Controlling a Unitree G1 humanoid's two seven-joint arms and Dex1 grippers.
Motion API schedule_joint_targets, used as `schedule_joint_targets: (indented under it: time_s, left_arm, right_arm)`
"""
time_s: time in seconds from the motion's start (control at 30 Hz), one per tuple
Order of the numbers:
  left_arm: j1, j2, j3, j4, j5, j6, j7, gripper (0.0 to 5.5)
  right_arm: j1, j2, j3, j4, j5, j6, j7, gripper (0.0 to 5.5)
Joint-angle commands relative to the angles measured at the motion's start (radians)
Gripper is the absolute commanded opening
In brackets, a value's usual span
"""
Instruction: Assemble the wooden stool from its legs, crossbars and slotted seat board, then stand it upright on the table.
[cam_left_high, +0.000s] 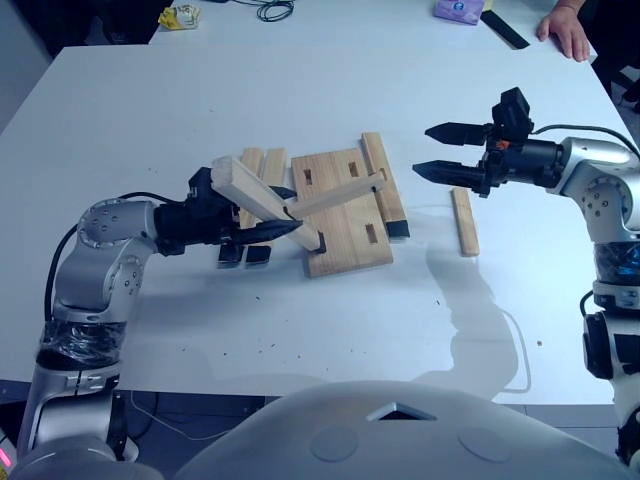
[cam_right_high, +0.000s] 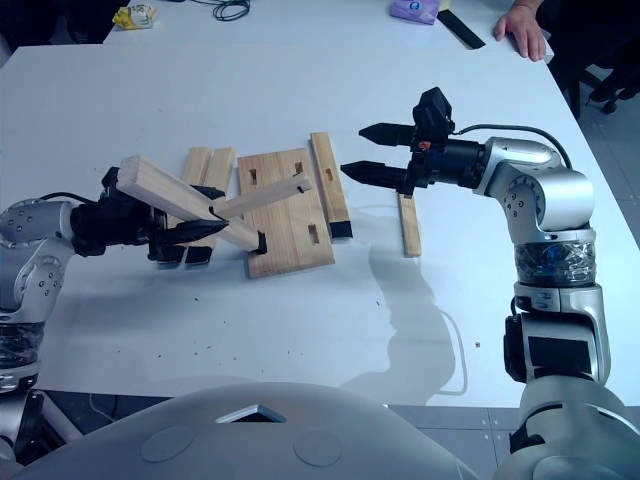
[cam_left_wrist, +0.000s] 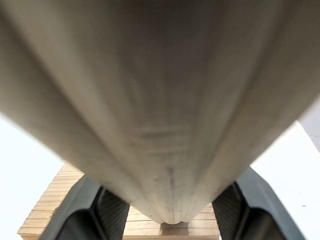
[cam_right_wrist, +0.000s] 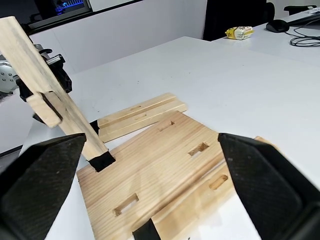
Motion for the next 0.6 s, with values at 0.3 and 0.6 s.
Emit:
schedule_joint_targets:
  time_s: [0.3, 0.6]
  left_arm:
    - [0.053, 0.013, -0.104, -0.069, 0.022, 0.123, 0.066, 2.05]
    - [0.035, 0.152, -0.090, 0.038, 0.038, 0.144, -0.031, 2.05]
  right_arm:
    - [0.135, 0.047, -0.055, -0.171, 0.075, 0.082, -0.117, 4.88]
    - [0.279, 0.074, -0.114, -0.252, 0.086, 0.068, -0.227, 4.88]
